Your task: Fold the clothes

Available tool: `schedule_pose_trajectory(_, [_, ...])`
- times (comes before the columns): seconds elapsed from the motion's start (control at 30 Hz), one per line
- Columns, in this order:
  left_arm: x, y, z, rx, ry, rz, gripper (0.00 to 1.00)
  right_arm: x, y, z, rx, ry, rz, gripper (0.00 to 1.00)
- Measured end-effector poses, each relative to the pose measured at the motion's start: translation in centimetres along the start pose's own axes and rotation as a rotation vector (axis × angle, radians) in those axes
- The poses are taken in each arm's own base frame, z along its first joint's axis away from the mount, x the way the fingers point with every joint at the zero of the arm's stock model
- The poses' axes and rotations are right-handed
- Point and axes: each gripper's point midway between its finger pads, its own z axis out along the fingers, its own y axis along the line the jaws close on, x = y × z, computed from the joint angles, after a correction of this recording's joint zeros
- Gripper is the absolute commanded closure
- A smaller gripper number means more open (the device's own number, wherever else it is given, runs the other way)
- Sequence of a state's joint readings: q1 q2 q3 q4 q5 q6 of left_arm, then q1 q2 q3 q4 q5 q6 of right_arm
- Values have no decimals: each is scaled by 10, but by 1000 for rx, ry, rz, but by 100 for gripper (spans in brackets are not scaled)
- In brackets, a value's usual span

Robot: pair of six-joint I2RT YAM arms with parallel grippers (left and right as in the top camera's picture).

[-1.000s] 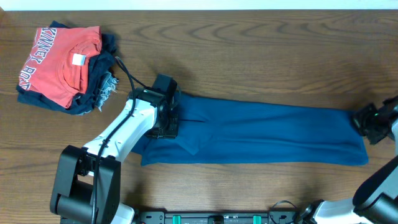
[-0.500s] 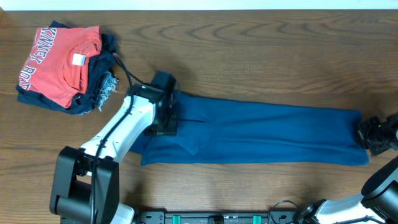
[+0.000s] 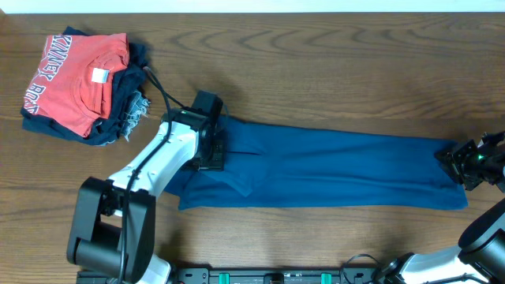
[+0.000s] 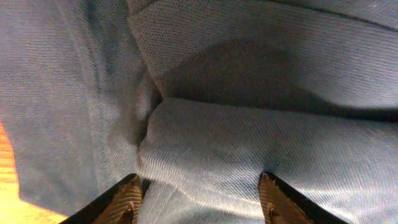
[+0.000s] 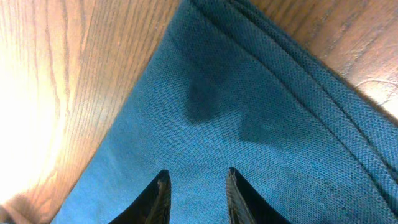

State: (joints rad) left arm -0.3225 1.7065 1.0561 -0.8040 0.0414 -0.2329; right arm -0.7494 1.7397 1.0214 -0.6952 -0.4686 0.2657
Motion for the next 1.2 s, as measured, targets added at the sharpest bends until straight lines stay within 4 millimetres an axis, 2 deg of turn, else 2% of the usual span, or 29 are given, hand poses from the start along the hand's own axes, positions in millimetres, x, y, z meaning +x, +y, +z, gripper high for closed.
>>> schedule_pose_trajectory(0.13, [1,-2,3,8,11,1,85,0,1,0,-4,0,-1,71])
schedule_pose_trajectory(0.2, [2,-4,3,20,15,1,94,0,1,0,-5,1,-1,71])
schedule_pose_trajectory(0.43, [25,-2,-5,22,122,7,94,-2,2,0,-9,-6,-5,72])
schedule_pose_trajectory(0.6, [16,-15,-27,90,100,5,94,-2,2,0,-9,-8,-5,72])
schedule_pose_trajectory(0.73, [8,-15,-43,102,28,5,77,-2,2,0,-10,-9,-6,68])
schedule_pose_trajectory(0.8, [-8,-9,-49,79,-54,-3,64,-3,2,0,-10,-11,-10,66])
schedule_pose_trajectory(0.87, [-31,-2,-54,57,-154,-15,57,-3,2,0,-11,-12,-14,64])
schedule_pose_trajectory(0.93, [-53,6,-58,40,-243,-29,55,-3,2,0,-11,-12,-15,62])
schedule_pose_trajectory(1.0, [-63,13,-58,25,-274,-44,53,-3,2,0,-11,-11,-14,60])
schedule_pose_trajectory(1.13, [-60,20,-44,11,-220,-57,51,-3,1,0,-3,-14,-16,45])
schedule_pose_trajectory(1.2, [-51,18,-34,20,-162,-54,51,-6,-4,0,27,-28,-21,42])
